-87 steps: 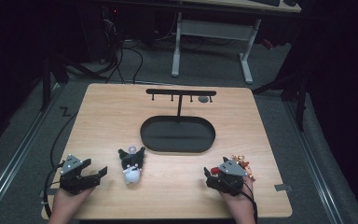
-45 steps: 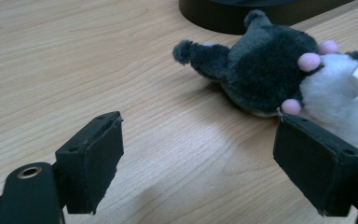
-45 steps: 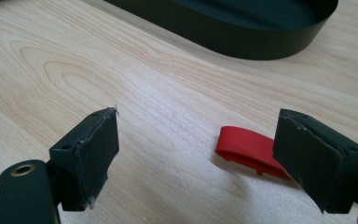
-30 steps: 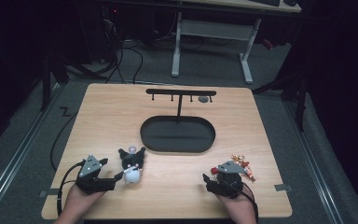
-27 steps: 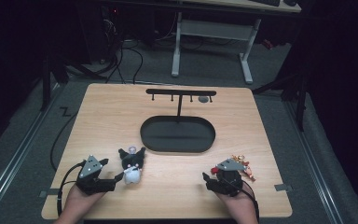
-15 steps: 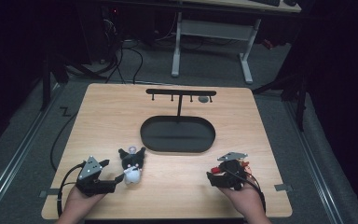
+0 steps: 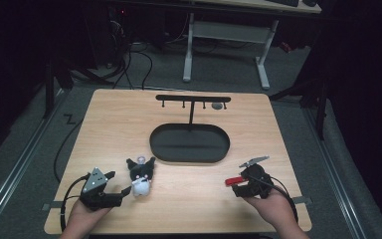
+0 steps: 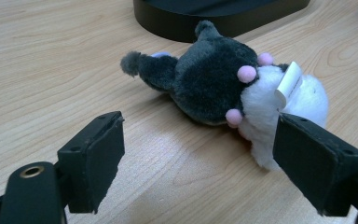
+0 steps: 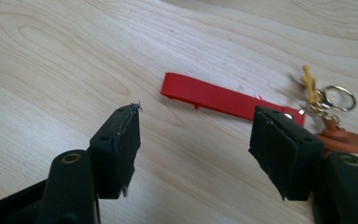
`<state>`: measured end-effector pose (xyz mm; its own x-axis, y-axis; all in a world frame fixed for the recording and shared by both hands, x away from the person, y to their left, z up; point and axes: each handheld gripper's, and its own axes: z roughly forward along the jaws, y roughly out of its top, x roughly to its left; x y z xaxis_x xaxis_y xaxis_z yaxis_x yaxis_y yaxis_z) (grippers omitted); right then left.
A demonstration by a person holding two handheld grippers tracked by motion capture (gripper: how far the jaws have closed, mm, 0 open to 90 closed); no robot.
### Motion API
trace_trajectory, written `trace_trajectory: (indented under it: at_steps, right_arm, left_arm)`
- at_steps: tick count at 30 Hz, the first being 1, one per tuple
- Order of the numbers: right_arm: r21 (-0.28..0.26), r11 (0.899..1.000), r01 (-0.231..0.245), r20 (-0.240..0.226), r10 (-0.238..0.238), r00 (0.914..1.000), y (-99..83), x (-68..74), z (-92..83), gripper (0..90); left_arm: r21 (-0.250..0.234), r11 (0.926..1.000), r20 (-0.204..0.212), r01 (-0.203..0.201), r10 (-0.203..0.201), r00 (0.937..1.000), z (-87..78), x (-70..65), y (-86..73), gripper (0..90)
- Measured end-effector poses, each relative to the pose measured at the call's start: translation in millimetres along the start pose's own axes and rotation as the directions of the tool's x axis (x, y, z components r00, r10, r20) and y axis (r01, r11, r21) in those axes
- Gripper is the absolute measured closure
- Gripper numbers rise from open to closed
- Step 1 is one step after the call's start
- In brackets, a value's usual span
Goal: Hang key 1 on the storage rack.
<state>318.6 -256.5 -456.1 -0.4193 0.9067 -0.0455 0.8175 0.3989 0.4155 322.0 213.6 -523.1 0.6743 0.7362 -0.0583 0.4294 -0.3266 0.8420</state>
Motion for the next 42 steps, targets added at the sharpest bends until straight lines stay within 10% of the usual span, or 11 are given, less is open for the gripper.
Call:
trace_trajectory:
  at_steps: [17, 42]
  right_arm:
    - [0.142, 0.987, -0.070, 0.083, 0.059, 0.9948, -19.9, -53.6, -18.5, 34.4]
    - [0.246, 0.962, -0.117, 0.017, 0.116, 0.9930, -1.1, -86.8, 35.1, 35.0]
  left_arm:
    - [0.017, 0.9998, 0.024, -0.014, 0.014, 0.9996, 3.3, -2.2, 1.3, 16.8]
    - [0.024, 0.9997, 0.026, 0.001, -0.002, 0.9997, 0.2, -1.5, -0.4, 17.5]
